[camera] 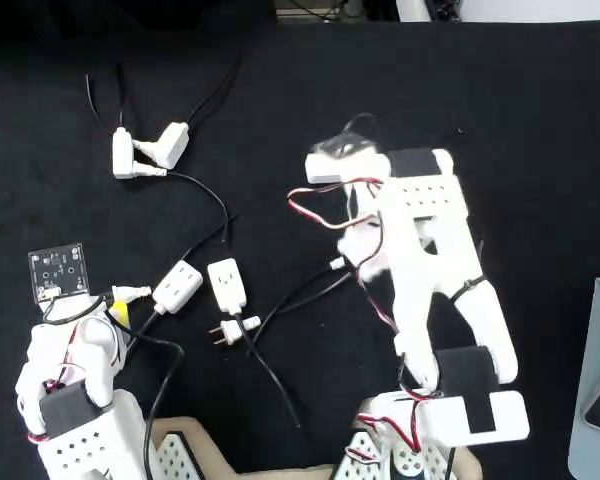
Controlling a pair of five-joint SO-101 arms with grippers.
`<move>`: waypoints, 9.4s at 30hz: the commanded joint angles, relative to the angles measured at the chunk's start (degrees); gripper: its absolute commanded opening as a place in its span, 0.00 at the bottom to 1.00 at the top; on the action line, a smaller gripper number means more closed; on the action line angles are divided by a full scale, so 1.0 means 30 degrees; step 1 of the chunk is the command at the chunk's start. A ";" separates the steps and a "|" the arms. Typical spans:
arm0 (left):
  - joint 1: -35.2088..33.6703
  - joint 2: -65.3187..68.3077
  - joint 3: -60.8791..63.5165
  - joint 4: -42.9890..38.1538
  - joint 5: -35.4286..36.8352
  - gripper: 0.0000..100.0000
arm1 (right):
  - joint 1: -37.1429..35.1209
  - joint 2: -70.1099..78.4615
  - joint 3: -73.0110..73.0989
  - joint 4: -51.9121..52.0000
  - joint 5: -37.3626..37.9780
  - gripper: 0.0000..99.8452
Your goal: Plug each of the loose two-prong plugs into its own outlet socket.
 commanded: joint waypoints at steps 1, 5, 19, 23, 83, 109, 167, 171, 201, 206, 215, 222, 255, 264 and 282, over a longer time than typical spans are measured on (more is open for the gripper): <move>-0.0161 -0.0147 -0.0073 0.0059 -0.0029 0.23 | 0.0088 -0.0777 -0.0894 0.1319 0.5832 0.51; -0.0103 -0.0147 0.0073 0.0029 -0.0029 0.23 | 0.0147 -0.0777 -0.0894 0.0938 0.8586 0.51; -0.0073 -0.0147 0.0103 0.0029 -0.0029 0.23 | -0.0527 0.2857 -0.1597 -0.2813 1.1575 0.51; -0.0073 -0.0147 0.0132 0.0029 -0.0029 0.23 | -0.0557 0.5055 -0.3033 -0.2784 1.1575 0.51; -0.0015 -0.0147 0.0132 0.0029 -0.0029 0.23 | 0.1612 0.2740 0.0044 -0.1905 1.1487 0.01; -0.0015 -0.0147 0.0161 0.0029 -0.0029 0.23 | -0.0733 -0.4762 1.1092 -1.6000 0.3018 0.01; 0.0015 -0.0147 0.0308 0.0000 -0.0645 0.23 | -0.1231 -0.1626 0.8952 -1.1253 0.3282 0.13; 0.0015 -0.0147 0.0308 0.0000 -0.0674 0.23 | -0.1436 -0.1099 0.9392 -1.2132 0.3253 0.13; 0.0015 -0.0147 0.0337 0.0000 -0.0674 0.23 | 0.1172 -0.0982 0.7048 -1.0022 0.3399 0.13; 0.0015 -0.0147 0.0337 0.0000 -0.0674 0.23 | 0.1231 -0.0161 0.6901 -1.0403 0.3399 0.13; 0.0015 -0.0147 0.0337 0.0029 -0.0674 0.23 | 0.2549 0.0337 0.6227 -1.1106 0.3429 0.13; 0.0015 -0.0147 0.0337 0.0029 -0.0674 0.23 | 0.2696 0.0308 0.6081 -1.0930 0.4337 0.13; 0.0015 -0.0147 0.0337 0.0029 -0.0674 0.23 | 0.2315 0.0571 0.3267 -0.7766 0.4396 0.13; 0.0015 -0.0147 0.0337 0.0029 -0.0674 0.23 | 0.2872 0.2330 0.3707 -0.8821 0.4484 0.13; 0.0015 -0.0147 0.0337 0.0029 -0.0674 0.23 | 0.2872 0.2359 0.4176 -0.9436 0.4454 0.13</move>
